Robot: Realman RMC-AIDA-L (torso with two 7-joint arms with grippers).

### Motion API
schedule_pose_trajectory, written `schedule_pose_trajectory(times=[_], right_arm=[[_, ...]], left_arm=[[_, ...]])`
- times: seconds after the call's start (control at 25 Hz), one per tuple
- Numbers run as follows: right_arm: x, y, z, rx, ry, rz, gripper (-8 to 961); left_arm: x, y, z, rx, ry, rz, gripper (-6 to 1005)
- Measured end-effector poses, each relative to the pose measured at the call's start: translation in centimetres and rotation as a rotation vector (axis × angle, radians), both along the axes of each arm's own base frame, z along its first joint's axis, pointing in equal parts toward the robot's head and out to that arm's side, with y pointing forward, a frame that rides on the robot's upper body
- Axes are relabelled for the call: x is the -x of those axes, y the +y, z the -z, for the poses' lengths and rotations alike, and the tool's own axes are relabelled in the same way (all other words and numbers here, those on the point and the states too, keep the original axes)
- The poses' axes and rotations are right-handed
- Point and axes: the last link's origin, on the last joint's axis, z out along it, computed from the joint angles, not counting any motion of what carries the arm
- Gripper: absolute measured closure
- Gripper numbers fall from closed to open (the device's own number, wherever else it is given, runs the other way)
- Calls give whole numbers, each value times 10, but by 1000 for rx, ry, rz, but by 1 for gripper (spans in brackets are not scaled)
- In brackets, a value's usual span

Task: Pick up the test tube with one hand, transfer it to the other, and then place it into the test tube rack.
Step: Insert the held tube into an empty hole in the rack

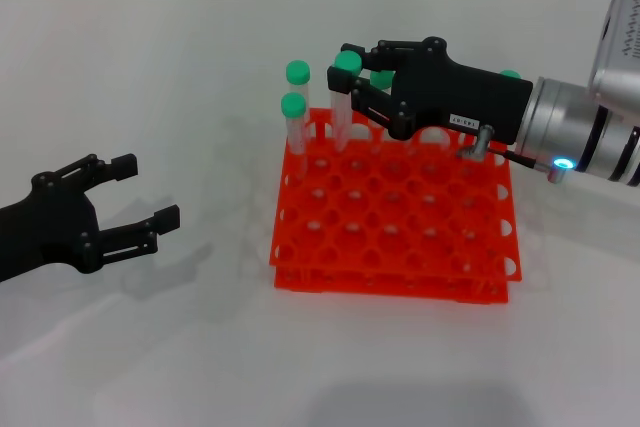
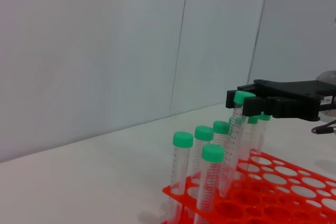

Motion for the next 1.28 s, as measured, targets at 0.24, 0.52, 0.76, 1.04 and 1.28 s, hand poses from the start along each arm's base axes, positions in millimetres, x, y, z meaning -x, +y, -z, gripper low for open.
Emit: schedule_pose_trajectory(times=[0.24, 0.52, 0.76, 1.04, 1.28], right_arm=[[-2, 0, 2, -4, -15, 7, 682], [-4, 0, 3, 3, -23, 12, 682], [-5, -3, 6, 37, -34, 20, 681], [-5, -3, 6, 45, -41, 20, 681], [-5, -3, 6, 45, -42, 20, 680]], left_arm=[[-2, 2, 0, 1, -2, 2, 110], [-4, 5, 1, 2, -1, 7, 109], [-4, 7, 3, 8, -6, 6, 109], [-4, 10, 4, 6, 0, 3, 110], [-4, 10, 4, 6, 1, 4, 109]])
